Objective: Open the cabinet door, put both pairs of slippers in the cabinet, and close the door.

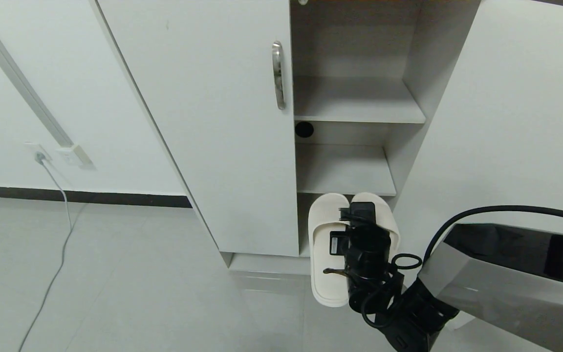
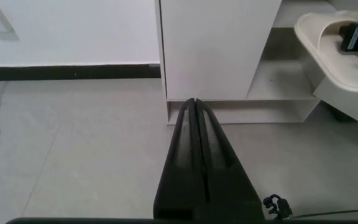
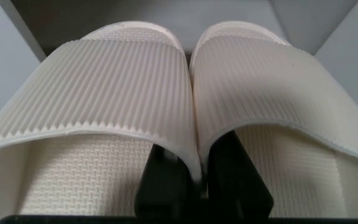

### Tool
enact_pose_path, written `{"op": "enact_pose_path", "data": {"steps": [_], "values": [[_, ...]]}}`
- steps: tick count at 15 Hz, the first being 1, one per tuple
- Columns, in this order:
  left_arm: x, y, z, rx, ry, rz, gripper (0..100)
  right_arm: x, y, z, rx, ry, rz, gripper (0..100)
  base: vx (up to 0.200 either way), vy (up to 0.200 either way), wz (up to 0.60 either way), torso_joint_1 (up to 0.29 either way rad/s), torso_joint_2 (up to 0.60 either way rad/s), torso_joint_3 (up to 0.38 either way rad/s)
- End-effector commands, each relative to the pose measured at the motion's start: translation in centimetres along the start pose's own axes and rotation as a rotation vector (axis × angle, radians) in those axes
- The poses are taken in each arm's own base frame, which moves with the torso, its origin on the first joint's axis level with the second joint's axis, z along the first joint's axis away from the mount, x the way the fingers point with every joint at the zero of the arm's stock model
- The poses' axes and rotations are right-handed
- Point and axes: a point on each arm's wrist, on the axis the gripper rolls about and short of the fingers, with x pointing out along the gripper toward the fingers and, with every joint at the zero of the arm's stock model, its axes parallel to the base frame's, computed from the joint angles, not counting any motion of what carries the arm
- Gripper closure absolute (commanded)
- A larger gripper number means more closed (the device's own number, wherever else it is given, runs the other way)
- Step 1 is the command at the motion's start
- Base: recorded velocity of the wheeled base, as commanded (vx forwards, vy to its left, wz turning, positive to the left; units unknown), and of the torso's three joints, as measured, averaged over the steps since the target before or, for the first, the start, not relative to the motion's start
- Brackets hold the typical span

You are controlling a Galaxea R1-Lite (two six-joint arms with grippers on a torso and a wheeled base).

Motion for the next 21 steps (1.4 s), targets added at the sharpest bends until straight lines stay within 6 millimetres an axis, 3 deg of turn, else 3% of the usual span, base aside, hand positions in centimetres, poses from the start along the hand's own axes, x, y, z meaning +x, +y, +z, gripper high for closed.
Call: {"op": "enact_pose_path", "data": {"steps": [1, 4, 16, 18, 21], "values": [[0.0, 0.0, 0.0, 0.001, 0.002, -0.001, 100, 0.3, -0.1, -1.0, -0.028, -0.029, 0.007, 100, 0.0, 0.0, 0.0, 0.0, 0.0, 0.0], [0.0, 0.0, 0.0, -0.001, 0.002, -0.001, 100, 0.3, -0.1, -1.0, -0.029, -0.035, 0.01, 100, 0.0, 0.0, 0.0, 0.0, 0.0, 0.0], [0.0, 0.0, 0.0, -0.001, 0.001, 0.001, 100, 0.4, -0.1, -1.0, -0.029, -0.035, 0.009, 100, 0.2, 0.0, 0.0, 0.002, 0.0, 0.0], [0.0, 0.0, 0.0, -0.002, 0.002, -0.001, 100, 0.5, -0.1, -0.9, -0.029, -0.038, 0.016, 100, 0.0, 0.0, 0.0, 0.0, 0.0, 0.0], [0.0, 0.0, 0.0, -0.001, 0.001, 0.001, 100, 2.3, -0.2, -0.4, -0.03, -0.039, 0.018, 100, 0.0, 0.0, 0.0, 0.0, 0.0, 0.0]]}}
